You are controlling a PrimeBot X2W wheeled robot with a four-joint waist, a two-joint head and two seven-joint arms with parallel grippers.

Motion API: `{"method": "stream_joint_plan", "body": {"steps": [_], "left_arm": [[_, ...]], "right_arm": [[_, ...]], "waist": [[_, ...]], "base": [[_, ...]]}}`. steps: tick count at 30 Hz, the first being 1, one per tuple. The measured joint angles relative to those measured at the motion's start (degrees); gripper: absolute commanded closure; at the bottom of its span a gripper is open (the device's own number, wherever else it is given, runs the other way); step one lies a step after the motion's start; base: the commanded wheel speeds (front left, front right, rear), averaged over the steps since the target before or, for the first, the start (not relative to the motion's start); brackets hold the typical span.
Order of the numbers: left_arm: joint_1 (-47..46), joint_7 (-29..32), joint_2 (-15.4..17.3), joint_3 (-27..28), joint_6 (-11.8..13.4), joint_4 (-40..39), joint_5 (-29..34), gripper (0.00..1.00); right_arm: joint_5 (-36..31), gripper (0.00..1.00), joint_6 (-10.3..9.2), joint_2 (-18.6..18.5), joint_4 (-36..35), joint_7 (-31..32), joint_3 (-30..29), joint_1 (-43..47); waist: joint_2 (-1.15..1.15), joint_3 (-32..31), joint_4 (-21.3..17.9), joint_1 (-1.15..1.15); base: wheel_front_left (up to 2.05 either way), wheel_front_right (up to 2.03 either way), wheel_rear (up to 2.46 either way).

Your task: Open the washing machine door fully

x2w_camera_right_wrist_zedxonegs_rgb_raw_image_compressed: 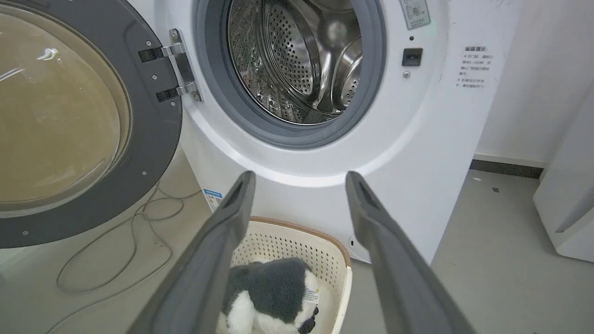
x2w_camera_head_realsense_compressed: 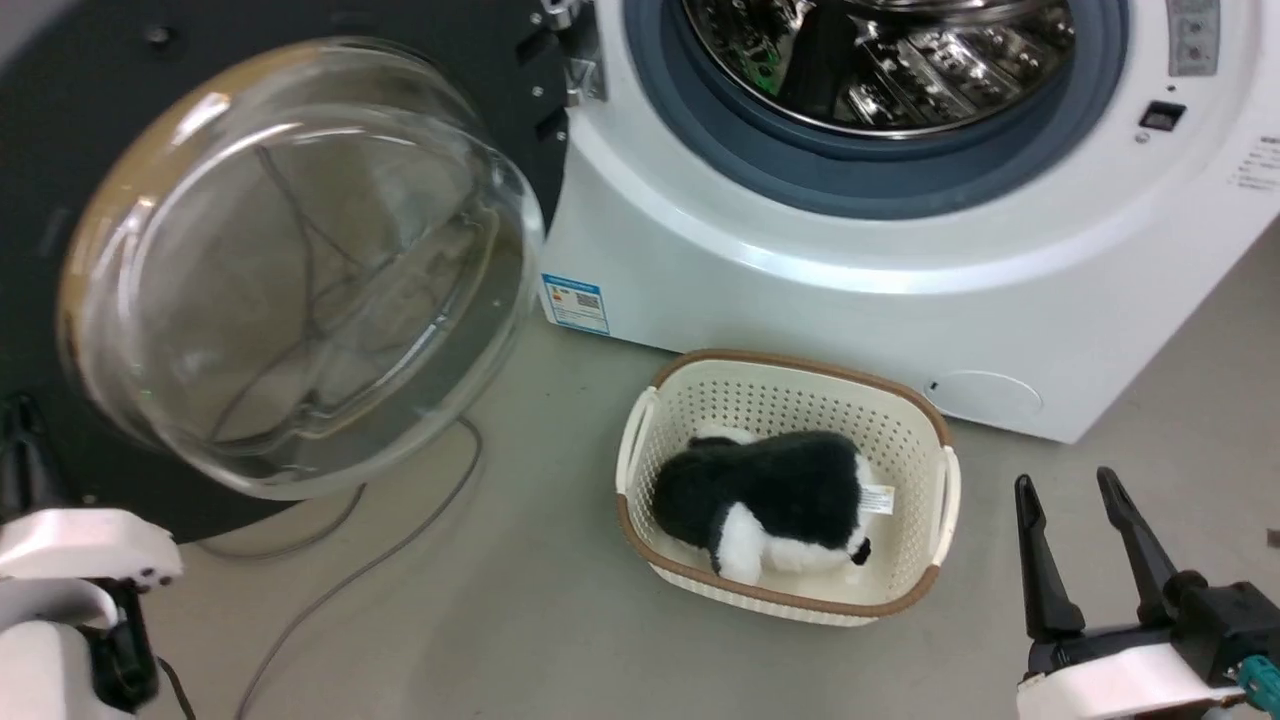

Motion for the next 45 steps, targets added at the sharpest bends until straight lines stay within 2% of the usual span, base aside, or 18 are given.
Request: {"method": "stream_joint_plan", "body": {"steps": [11, 24, 29, 35, 36, 37, 45], "left_arm": [[-1.31, 0.00, -0.05, 4.37, -1.90, 1.98, 3.16, 1.00], [8.34, 0.00, -3.00, 3.38, -5.54, -10.34, 8.06, 1.00], [12.24, 0.00, -5.03, 0.40, -6.86, -15.97, 10.39, 1.00], [16.12, 0.00, -8.09, -2.91, -8.50, -20.36, 9.99, 1.00], [16.55, 0.00, -8.46, -3.27, -8.64, -20.56, 9.64, 0.26], [17.05, 0.00, -8.71, -3.59, -9.05, -20.91, 9.42, 0.00], [19.46, 0.00, -9.84, -6.89, -10.61, -21.02, 7.76, 0.00]], "right_arm": [[0.04, 0.00, -0.01, 0.00, 0.32, 0.00, 0.34, -0.54], [0.27, 0.00, 0.00, 0.00, -1.57, -0.01, -0.52, 1.89], [0.27, 0.00, -0.01, 0.00, -3.31, -0.01, -1.21, 2.80], [0.24, 0.00, -0.01, 0.00, -4.68, -0.01, -1.87, 3.14], [0.20, 0.00, 0.00, 0.00, -4.80, 0.00, -1.85, 3.29], [0.20, 0.00, 0.00, 0.00, -4.92, 0.00, -1.91, 3.53], [-0.04, 0.00, 0.00, 0.00, -5.38, -0.01, -1.25, 4.62]], "waist": [[0.00, -0.37, -2.14, 0.00], [0.00, -7.02, -4.42, -0.01], [0.00, -8.91, -5.77, -0.01], [0.00, -10.29, -8.02, -0.01], [0.00, -10.47, -8.44, -0.01], [0.00, -10.66, -8.88, 0.00], [0.00, -11.63, -12.55, -0.01]], "base": [[0.00, 0.00, 0.00], [0.00, 0.00, 0.00], [0.00, 0.00, 0.00], [0.00, 0.00, 0.00], [0.00, 0.00, 0.00], [0.00, 0.00, 0.00], [0.00, 0.00, 0.00]]}}
